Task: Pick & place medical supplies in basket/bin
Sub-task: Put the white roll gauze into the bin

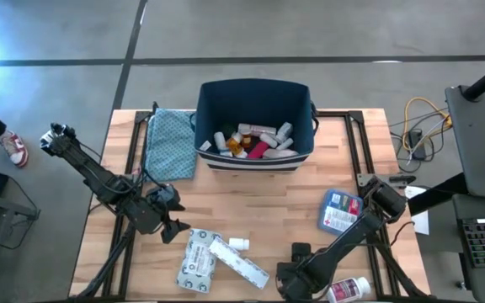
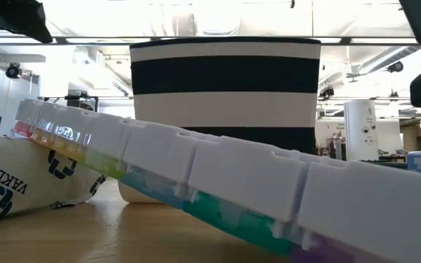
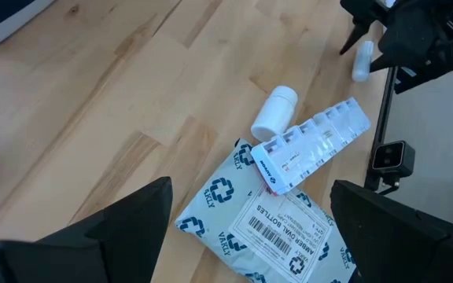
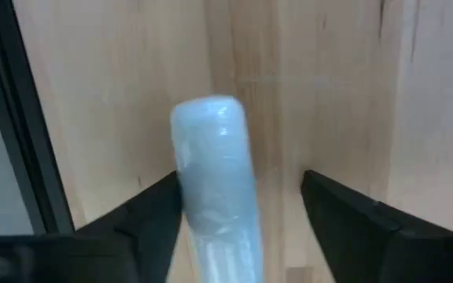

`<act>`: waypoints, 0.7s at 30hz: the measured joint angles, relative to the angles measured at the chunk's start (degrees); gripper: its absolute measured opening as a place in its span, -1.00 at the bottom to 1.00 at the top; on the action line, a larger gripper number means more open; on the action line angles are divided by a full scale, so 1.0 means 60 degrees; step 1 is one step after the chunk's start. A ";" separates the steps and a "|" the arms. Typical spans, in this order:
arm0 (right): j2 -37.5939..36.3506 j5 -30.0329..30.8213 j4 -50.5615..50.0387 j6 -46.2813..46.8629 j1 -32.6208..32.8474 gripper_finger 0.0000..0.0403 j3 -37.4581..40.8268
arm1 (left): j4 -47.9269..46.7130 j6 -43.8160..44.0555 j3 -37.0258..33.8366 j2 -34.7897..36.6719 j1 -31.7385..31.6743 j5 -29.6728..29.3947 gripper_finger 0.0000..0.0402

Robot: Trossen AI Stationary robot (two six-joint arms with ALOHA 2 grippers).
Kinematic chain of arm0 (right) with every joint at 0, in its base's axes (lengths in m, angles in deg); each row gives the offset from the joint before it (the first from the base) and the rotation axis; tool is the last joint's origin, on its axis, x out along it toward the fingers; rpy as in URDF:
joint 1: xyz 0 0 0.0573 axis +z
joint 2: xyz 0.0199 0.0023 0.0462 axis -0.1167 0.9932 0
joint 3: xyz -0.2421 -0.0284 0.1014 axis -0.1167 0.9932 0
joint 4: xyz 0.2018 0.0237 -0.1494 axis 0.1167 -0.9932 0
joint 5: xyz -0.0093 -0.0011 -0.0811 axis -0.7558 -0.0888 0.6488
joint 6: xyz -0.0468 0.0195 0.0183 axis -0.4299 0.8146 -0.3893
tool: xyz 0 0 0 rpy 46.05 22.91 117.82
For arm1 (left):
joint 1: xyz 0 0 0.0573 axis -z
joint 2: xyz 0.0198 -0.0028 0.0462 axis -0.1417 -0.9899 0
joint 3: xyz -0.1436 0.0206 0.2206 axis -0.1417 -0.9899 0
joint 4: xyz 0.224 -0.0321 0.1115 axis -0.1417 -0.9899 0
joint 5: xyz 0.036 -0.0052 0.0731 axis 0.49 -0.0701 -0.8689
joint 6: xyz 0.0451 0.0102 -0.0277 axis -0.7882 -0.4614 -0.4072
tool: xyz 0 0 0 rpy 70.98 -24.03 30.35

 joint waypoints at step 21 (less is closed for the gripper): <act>-0.2714 0.4443 -0.0258 0.0206 -0.2653 -0.83 -0.0005 | -0.0008 0.0083 0.0000 0.0004 0.0000 0.0015 0.61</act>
